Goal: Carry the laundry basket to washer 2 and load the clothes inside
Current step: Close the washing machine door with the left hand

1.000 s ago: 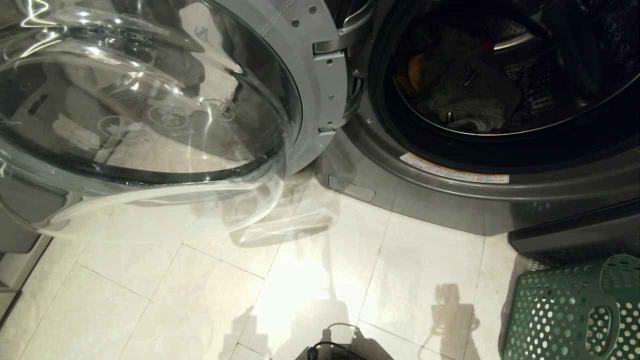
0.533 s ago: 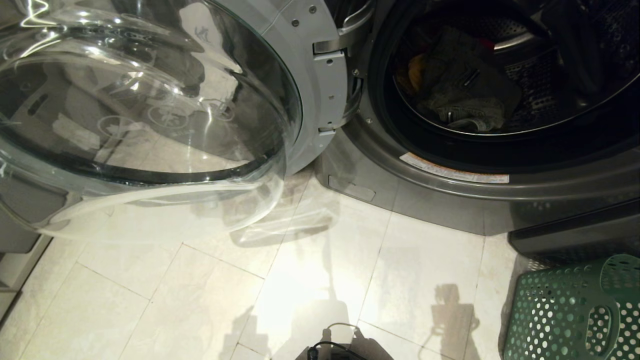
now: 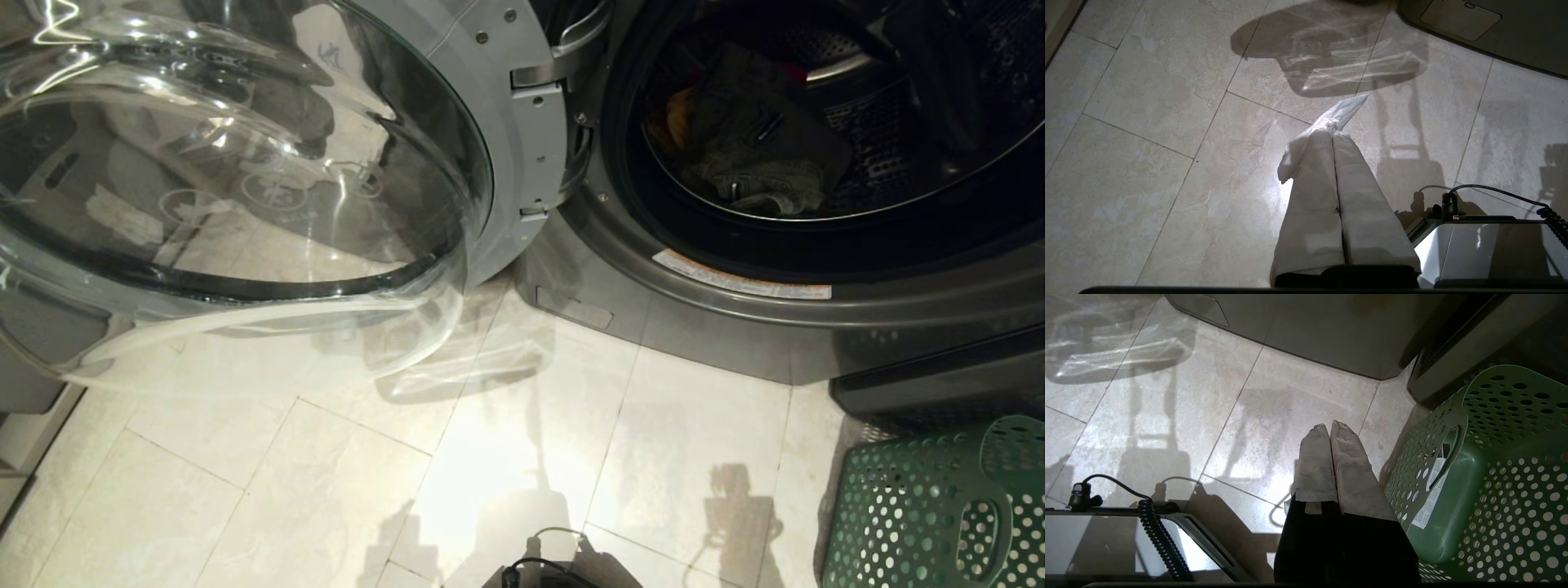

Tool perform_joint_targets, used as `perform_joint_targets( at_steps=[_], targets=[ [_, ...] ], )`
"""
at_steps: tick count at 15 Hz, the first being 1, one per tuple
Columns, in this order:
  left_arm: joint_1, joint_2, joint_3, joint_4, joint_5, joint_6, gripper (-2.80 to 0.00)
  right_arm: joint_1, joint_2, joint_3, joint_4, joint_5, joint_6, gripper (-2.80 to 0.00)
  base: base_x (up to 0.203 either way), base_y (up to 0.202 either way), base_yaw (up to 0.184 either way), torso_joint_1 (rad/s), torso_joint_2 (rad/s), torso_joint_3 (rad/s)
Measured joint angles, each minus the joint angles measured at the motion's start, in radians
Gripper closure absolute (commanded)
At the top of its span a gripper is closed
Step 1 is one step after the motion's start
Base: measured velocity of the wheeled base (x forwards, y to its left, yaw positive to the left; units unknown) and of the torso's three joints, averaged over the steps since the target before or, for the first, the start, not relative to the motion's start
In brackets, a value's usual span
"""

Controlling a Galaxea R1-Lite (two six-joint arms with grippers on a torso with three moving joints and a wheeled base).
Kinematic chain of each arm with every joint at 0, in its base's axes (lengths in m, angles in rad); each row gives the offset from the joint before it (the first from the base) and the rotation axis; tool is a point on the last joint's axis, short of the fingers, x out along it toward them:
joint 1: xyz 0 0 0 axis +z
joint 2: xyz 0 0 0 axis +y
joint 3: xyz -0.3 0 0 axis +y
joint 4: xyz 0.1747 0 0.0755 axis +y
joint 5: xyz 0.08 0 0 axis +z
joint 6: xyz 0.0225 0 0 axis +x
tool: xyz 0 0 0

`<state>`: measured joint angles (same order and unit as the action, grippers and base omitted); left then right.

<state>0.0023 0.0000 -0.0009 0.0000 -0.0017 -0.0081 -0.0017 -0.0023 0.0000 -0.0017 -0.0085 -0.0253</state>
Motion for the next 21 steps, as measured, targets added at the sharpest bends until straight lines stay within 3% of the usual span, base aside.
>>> perform_joint_targets(
  at_steps=[8, 21],
  targets=[
    [0.0, 0.0, 0.0, 0.0, 0.0, 0.001, 0.0, 0.0, 0.0, 0.0, 0.0, 0.001, 0.0, 0.0, 0.0, 0.0, 0.0, 0.0, 0.0, 0.012],
    [0.0, 0.0, 0.0, 0.0, -0.001, 0.004, 0.0, 0.0, 0.002, 0.0, 0.0, 0.001, -0.008, 0.0, 0.0, 0.0, 0.0, 0.002, 0.0, 0.195]
  ],
)
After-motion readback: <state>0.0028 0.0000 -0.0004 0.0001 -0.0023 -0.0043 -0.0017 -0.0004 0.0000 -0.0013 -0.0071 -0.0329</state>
